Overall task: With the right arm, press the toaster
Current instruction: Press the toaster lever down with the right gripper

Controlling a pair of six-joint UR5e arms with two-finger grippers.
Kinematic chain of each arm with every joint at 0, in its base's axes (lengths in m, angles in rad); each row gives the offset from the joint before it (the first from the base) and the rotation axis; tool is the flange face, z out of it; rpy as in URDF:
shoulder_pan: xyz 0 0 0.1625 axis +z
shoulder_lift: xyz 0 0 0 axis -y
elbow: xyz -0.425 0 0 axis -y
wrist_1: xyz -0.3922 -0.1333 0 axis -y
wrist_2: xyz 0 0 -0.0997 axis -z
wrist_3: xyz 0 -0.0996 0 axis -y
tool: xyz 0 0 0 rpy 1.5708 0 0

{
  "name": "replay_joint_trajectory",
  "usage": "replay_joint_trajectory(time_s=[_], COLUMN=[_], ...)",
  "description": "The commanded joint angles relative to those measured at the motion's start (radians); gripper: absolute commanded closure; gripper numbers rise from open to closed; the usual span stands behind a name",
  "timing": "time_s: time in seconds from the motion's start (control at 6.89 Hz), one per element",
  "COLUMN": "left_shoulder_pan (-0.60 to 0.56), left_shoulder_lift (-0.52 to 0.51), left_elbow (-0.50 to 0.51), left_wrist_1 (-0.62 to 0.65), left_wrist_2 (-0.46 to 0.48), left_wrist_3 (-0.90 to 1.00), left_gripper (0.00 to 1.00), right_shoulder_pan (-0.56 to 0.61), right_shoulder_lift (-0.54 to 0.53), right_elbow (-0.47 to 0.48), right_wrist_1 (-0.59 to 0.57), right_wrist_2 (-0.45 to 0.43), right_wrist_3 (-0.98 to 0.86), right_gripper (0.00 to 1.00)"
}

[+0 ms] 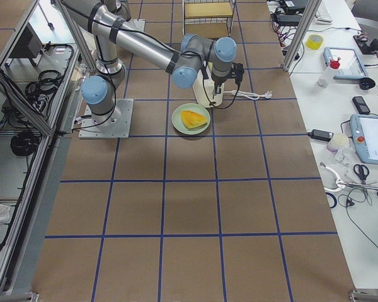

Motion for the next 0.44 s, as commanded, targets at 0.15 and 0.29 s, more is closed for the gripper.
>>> replay_joint_trajectory(time_s=[0.15,0.29], left_shoulder_pan=[0.000,0.000], left_shoulder_lift=[0.000,0.000], left_elbow=[0.001,0.000], left_wrist_1=[0.000,0.000], left_wrist_2=[-0.001,-0.001], left_wrist_3=[0.000,0.000], left_gripper=[0.00,0.00], right_shoulder_pan=[0.000,0.000], right_shoulder_lift=[0.014,0.016], right_elbow=[0.027,0.027], right_wrist_1=[-0.017,-0.018], right_wrist_2=[0.000,0.000], right_wrist_3=[-0.001,-0.003], right_gripper=[1.00,1.00])
